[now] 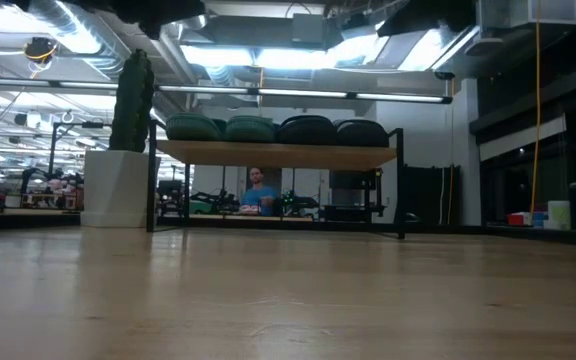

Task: Pick and place slides into the shelf
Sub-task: Return to Home Position

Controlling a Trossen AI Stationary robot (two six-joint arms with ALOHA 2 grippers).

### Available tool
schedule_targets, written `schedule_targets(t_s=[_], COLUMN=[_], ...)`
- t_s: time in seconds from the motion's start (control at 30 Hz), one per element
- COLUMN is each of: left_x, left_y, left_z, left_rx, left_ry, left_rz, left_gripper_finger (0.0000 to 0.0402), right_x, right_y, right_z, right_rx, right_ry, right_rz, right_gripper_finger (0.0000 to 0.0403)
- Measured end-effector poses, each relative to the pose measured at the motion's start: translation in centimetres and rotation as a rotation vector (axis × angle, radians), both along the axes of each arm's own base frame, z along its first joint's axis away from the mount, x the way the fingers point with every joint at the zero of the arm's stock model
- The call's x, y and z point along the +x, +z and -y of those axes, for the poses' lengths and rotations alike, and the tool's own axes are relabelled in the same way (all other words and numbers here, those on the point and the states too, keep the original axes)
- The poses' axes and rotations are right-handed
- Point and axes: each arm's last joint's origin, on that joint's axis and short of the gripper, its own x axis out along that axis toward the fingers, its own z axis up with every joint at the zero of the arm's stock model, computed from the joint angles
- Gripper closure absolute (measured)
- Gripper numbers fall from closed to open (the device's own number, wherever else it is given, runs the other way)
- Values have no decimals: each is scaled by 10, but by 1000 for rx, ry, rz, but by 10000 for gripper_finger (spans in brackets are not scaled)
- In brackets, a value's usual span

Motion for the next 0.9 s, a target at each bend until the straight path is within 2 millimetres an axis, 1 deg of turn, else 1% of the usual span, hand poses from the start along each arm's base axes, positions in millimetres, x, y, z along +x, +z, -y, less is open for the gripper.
schedule_targets(t_s=[0.07,0.23,0.3,0.37,0.47,0.63,0.7,0.8,0.9], left_x=[-8,-24,-28,-32,-37,-45,-50,-61,-72], left_y=[2,3,1,-6,-20,-38,-44,-43,-41], left_z=[-1,-2,-3,-5,-7,-7,-8,-11,-12], left_rx=[0,3,6,9,3,-10,-11,-7,-11], left_ry=[14,25,44,70,85,47,51,66,80], left_rz=[-2,-36,-41,-44,-52,28,47,78,103], left_gripper_finger=[402,402,402,402,402,402,402,402,402], right_x=[-4,-16,-21,-25,-27,-26,-27,-30,-35], right_y=[1,4,6,5,-5,-41,-51,-58,-54], right_z=[0,1,1,1,1,-1,-1,0,1], right_rx=[54,172,224,274,332,373,377,376,392], right_ry=[30,76,89,116,142,200,209,212,240], right_rz=[13,28,40,54,97,140,158,170,185], right_gripper_finger=[395,398,399,399,400,401,401,401,401])
